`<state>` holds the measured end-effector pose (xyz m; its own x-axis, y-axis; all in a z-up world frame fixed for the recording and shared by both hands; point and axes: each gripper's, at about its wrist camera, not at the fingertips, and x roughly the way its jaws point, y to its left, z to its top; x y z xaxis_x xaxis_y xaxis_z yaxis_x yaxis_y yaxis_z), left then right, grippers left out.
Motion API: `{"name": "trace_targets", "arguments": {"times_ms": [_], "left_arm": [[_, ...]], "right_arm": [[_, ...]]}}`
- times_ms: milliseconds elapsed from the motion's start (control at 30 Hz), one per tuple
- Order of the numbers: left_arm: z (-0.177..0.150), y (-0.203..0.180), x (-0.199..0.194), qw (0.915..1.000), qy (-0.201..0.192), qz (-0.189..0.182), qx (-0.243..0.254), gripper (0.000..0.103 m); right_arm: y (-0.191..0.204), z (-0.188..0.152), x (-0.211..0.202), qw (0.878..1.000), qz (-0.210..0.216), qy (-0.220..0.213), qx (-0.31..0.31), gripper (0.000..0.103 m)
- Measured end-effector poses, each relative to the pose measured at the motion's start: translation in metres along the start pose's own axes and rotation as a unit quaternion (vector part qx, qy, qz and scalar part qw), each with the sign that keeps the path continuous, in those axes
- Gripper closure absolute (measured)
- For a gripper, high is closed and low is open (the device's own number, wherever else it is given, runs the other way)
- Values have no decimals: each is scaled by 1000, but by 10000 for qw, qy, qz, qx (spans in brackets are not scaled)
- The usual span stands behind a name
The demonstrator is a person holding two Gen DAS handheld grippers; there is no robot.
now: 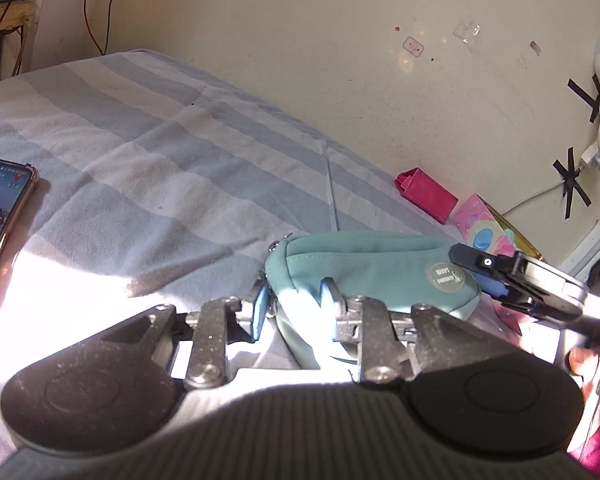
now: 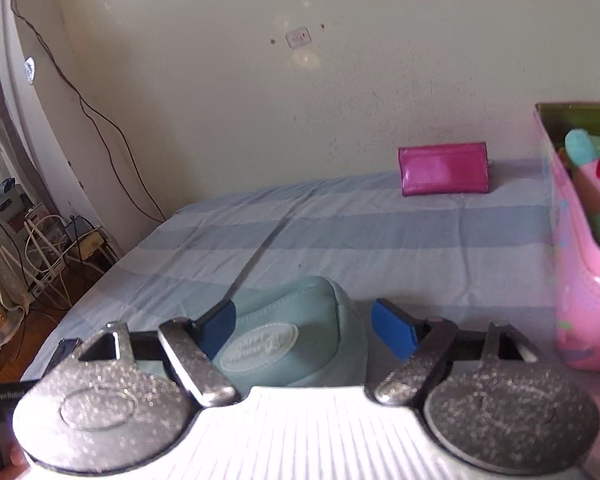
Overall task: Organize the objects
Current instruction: 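Grasp the teal pencil case with the left gripper, then grasp the pencil case with the right gripper while the left gripper holds it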
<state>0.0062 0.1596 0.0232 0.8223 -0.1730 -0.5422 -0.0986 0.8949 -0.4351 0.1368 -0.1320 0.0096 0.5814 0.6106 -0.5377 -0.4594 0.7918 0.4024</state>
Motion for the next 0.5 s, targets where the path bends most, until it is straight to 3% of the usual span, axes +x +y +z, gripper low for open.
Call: {"name": "trace_targets", "arguments": {"times_ms": [100, 200, 333, 500], "left_arm": [[0, -2, 3, 9999, -37, 81, 111, 70], [-2, -4, 3, 9997, -70, 127, 186, 70], [-6, -17, 1, 9981, -116, 267, 546, 70], [-16, -46, 4, 9916, -7, 275, 1265, 69]], "right_arm": [[-1, -3, 23, 9990, 76, 410, 130, 22], [13, -6, 23, 9981, -209, 513, -266, 29], [14, -20, 5, 9979, -271, 445, -374, 38], [-1, -42, -43, 9984, -260, 427, -266, 41]]}}
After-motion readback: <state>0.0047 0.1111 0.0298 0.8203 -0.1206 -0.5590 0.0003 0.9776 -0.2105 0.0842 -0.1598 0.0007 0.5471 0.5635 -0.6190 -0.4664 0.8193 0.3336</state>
